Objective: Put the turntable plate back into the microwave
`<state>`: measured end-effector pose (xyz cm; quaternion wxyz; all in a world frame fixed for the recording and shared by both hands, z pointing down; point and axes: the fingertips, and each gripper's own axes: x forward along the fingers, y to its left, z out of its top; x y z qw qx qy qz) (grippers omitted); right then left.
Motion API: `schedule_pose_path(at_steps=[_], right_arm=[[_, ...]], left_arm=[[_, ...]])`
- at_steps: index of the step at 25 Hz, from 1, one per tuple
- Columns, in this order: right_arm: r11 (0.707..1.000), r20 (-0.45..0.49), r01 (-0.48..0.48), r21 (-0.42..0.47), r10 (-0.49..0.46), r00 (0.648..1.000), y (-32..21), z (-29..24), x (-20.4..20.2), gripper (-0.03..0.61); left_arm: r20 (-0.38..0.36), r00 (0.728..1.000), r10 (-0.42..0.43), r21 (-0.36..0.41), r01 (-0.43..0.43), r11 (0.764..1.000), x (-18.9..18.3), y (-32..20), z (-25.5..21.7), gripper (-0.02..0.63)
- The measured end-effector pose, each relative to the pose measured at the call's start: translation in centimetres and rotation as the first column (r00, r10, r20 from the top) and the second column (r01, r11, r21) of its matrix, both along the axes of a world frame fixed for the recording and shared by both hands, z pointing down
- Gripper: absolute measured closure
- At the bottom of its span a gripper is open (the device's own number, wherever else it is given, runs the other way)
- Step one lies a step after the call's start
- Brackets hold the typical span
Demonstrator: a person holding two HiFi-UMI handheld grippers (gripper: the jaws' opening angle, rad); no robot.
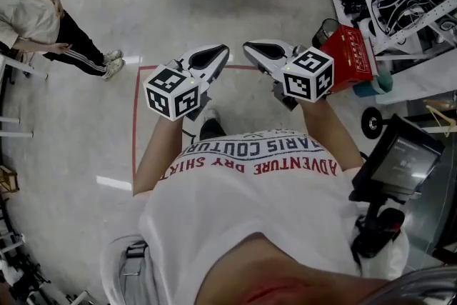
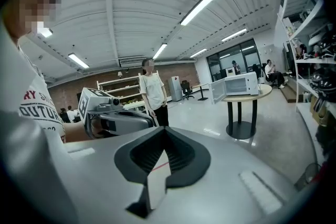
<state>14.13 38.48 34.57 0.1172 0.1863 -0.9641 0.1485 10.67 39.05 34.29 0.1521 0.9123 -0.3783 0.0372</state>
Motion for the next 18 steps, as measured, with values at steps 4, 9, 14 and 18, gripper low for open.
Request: schedule_pose_path(at_steps=[4,9,14,18], right_arm=[[1.0,0.001,-0.016,0.023,0.016,1.0,2.6,-1.3,3.2,0.58],[0.999,0.014,-0.024,0.038,0.024,1.0,4.4,-1.9,4.1,0.58],[0.999,0.021,-0.022,0.043,0.021,1.0,4.6,-2.8,4.2,0.58],[0.998,0.021,-0.015,0.055,0.014,1.0,5.0,-3.0,4.1,0.58]], left_arm=[[0.034,0.999,0.016,0.019,-0.016,1.0,3.4,2.8,-1.7,0.595],[0.034,0.999,0.014,0.037,-0.015,0.999,4.2,4.3,-2.9,0.596],[0.052,0.999,0.013,0.034,-0.014,0.999,4.4,4.4,-3.9,0.596],[0.057,0.998,0.009,0.04,-0.012,0.999,4.5,4.8,-4.0,0.596]])
